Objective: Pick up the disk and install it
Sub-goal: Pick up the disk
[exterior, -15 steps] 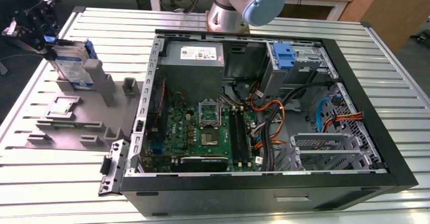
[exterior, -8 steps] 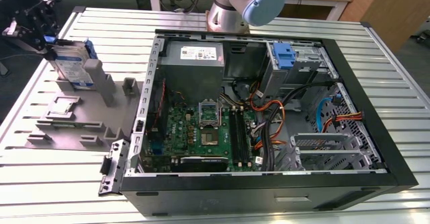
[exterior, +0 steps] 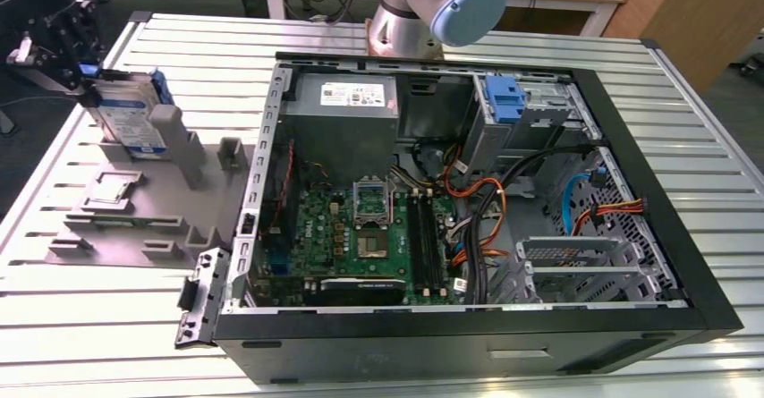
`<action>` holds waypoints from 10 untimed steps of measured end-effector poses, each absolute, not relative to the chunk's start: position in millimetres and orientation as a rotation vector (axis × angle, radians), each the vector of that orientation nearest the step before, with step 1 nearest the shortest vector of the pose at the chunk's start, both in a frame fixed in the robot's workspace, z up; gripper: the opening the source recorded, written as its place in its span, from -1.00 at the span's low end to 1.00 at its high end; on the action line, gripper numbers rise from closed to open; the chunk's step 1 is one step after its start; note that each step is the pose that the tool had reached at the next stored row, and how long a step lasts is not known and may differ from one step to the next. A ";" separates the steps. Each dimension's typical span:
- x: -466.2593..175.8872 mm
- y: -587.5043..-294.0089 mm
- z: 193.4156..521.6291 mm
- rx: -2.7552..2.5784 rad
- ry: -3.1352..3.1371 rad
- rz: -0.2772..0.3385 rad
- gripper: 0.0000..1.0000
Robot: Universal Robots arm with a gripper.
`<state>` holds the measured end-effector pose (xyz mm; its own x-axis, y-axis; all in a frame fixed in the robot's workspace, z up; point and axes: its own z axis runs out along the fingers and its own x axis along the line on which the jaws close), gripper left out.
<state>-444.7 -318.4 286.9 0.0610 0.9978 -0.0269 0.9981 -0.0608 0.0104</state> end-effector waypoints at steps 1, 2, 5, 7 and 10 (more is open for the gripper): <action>-444.7 -318.4 286.9 2.262 2.143 -0.019 -0.25; -444.7 -318.4 286.9 2.256 2.148 -0.019 -0.25; -444.7 -318.4 286.9 2.249 2.156 -0.019 -0.25; -444.7 -318.4 286.9 2.249 2.156 -0.019 -0.25; -444.7 -318.4 286.9 2.223 2.183 -0.019 -0.25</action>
